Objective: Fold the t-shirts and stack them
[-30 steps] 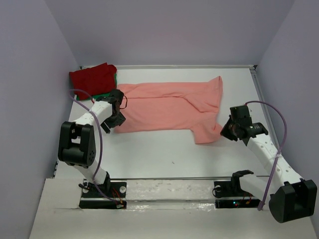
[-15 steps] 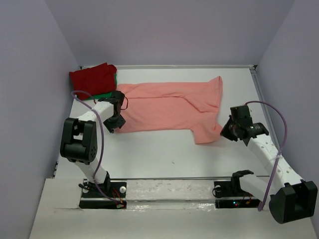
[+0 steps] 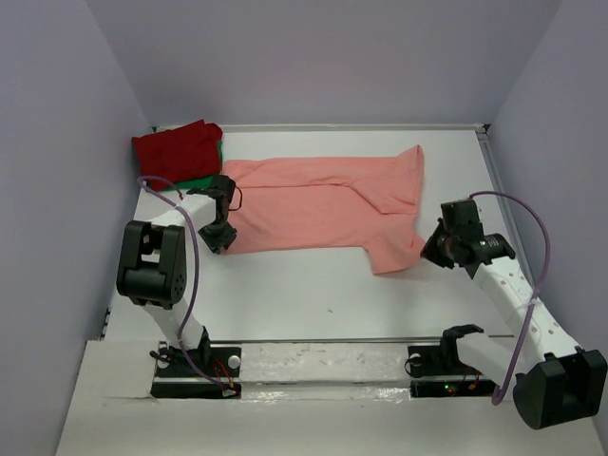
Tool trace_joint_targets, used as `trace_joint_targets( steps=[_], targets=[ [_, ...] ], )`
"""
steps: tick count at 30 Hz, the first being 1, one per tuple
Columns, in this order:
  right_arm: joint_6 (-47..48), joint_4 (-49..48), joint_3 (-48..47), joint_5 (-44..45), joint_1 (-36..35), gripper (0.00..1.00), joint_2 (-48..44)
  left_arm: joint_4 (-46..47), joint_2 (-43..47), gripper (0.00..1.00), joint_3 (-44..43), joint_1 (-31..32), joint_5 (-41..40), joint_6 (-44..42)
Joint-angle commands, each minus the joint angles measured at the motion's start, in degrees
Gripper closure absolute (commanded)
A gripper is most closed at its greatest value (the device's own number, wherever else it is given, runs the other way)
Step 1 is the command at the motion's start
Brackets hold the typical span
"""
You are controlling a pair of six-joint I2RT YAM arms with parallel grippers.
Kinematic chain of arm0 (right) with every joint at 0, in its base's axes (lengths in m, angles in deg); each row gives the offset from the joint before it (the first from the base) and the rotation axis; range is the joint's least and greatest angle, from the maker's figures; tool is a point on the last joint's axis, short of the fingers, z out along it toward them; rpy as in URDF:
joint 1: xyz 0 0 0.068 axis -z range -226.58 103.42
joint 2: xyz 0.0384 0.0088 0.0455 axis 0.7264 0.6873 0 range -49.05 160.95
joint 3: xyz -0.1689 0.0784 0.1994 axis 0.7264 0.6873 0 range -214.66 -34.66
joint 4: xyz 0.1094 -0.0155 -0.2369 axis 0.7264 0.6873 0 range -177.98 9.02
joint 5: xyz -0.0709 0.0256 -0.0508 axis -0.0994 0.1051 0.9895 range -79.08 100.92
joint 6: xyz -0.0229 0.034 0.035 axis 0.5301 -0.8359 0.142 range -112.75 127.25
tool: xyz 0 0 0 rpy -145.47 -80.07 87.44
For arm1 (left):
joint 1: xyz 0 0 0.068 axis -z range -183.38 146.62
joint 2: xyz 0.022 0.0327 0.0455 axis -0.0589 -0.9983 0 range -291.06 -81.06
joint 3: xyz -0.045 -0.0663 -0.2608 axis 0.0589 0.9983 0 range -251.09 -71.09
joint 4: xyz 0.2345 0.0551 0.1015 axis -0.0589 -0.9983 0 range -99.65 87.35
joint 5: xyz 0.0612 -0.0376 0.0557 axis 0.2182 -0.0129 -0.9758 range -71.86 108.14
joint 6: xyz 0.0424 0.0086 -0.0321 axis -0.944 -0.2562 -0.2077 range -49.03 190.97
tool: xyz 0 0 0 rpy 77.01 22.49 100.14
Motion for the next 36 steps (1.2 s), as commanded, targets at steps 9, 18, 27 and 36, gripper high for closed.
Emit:
trace_joint_targets(
  steps=[9, 18, 27, 36],
  targets=[
    [-2.32, 1.91, -2.67, 2.64, -0.57, 1.0, -0.72, 0.79, 2.8, 1.0, 2.92, -0.33, 2.19, -2.27],
    [-9.26, 9.21, -4.42, 11.25, -0.57, 1.0, -5.82, -2.81, 11.06, 1.0, 4.41, -0.33, 2.54, -2.27],
    [-9.97, 14.13, -8.73, 13.37, -0.57, 1.0, -6.52, -5.1, 17.05, 1.0, 5.2, -0.42, 2.46, -3.06],
    [-13.23, 20.55, -9.0, 14.77, -0.57, 1.0, -11.44, -6.76, 21.26, 1.0, 6.88, -0.42, 2.37, -3.33]
  ],
)
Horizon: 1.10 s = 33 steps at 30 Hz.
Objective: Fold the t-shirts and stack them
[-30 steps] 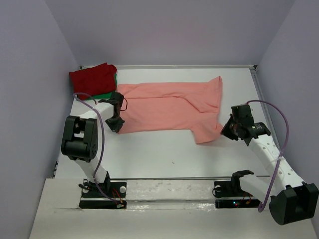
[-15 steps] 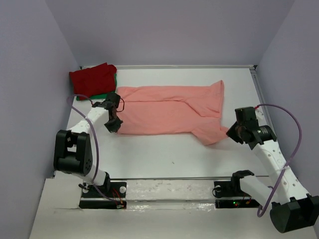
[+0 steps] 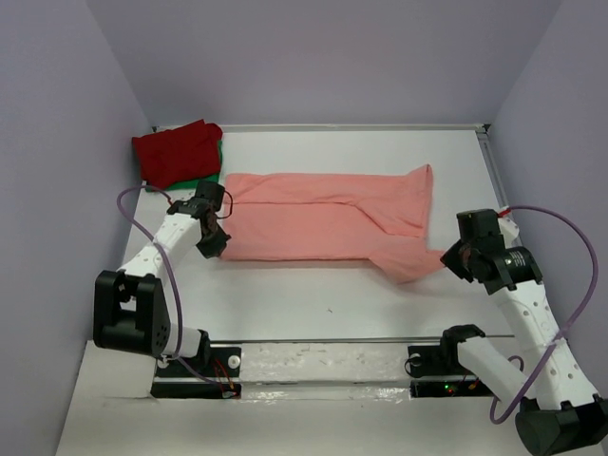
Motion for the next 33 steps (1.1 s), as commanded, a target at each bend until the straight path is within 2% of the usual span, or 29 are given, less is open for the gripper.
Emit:
trace_joint_targets(
  steps=[1, 13, 29, 33],
  targets=[
    [-2.17, 4.33, -2.87, 3.41, -0.57, 1.0, -2.16, -3.36, 4.09, 1.0, 0.52, -0.33, -1.17, -1.16],
    [0.65, 3.72, -9.38, 7.01, -0.57, 1.0, 2.76, -4.68, 3.04, 1.0, -4.05, -2.0, -3.02, -3.62],
    [4.69, -3.23, -16.06, 10.26, -0.57, 1.0, 15.42, -4.15, -9.27, 1.0, -18.81, -2.97, -6.79, -9.16],
    [7.05, -4.36, -17.2, 10.18, 2.14, 1.0, 16.82, -4.33, -11.72, 1.0, -21.62, -3.14, -7.59, -10.13]
  ],
)
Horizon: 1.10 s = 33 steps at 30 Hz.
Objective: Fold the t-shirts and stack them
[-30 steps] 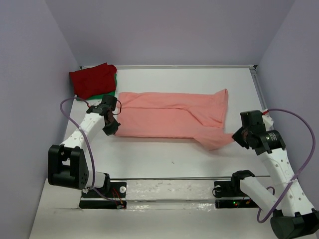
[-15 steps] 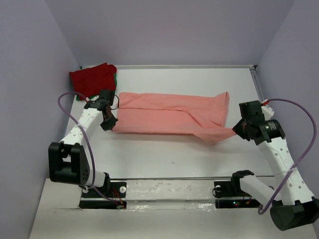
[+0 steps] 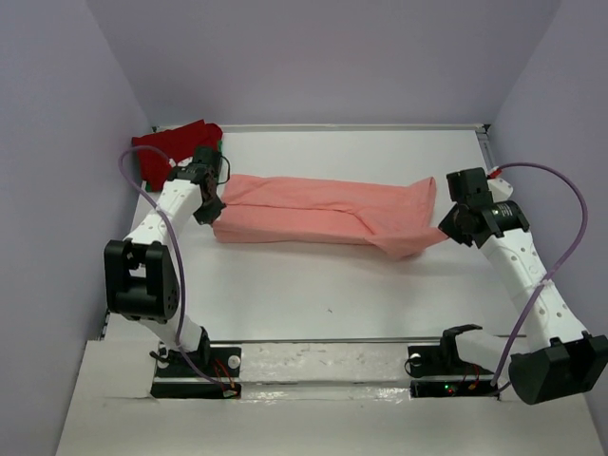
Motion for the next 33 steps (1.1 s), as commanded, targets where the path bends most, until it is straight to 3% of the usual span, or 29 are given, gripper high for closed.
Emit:
trace_joint_targets(
  steps=[1, 12, 25, 33],
  targets=[
    [3.15, -3.47, -4.0, 3.01, 3.28, 1.0, 0.24, -1.18, -1.85, 1.0, -4.45, -0.63, -3.65, -2.48],
    [8.85, -6.46, -4.54, -0.5, 10.14, 1.0, 1.55, -2.94, -5.45, 1.0, -12.19, -0.63, -6.2, -3.36],
    [14.31, -13.05, -3.21, -5.43, 10.15, 1.0, 7.09, -2.5, -11.16, 1.0, -18.07, -0.45, -5.77, -4.85],
    [15.55, -14.2, -7.43, -7.01, 10.15, 1.0, 11.75, -3.46, -16.26, 1.0, -24.05, 0.51, -5.59, -5.38]
  ],
)
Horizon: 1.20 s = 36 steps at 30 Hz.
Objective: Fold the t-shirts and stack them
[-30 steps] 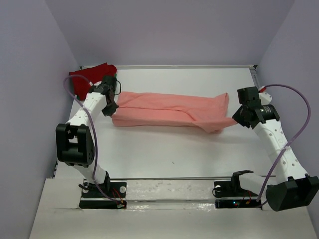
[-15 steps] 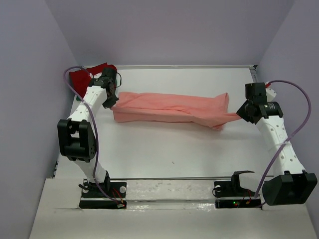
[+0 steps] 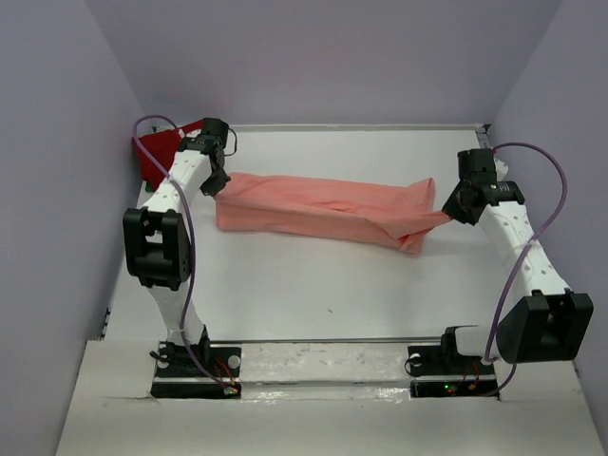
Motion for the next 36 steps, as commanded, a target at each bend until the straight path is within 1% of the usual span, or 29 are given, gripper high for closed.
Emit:
trace_joint_targets(
  steps=[1, 12, 18, 24, 30, 34, 36],
  targets=[
    [2.41, -3.46, -5.29, -0.63, 0.64, 1.0, 1.45, -1.39, -2.01, 1.0, -4.51, 0.45, -2.42, -1.58],
    [3.46, -4.08, -8.37, -0.81, 0.64, 1.0, 5.06, -3.24, -9.14, 1.0, -13.74, 2.47, -1.81, -2.1],
    [4.52, -4.7, -8.54, -3.18, 0.64, 1.0, 7.26, -4.55, -13.09, 1.0, -18.49, 3.35, -1.45, -2.54],
    [6.01, -5.49, -10.04, -5.12, 0.64, 1.0, 9.19, -5.52, -15.29, 1.0, -20.33, 3.35, -2.33, -2.28],
    [6.63, -5.22, -11.18, -4.59, 0.64, 1.0, 9.28, -5.52, -12.49, 1.0, -16.66, 3.35, -4.44, -0.09],
    [6.54, -5.4, -10.13, -5.03, 0.64, 1.0, 8.23, -3.68, -6.96, 1.0, -8.49, 3.35, -5.41, 1.67],
    [6.37, -5.4, -9.43, -5.38, 0.64, 1.0, 7.44, -2.62, -2.74, 1.0, -4.18, 3.44, -5.85, 2.2]
  ],
)
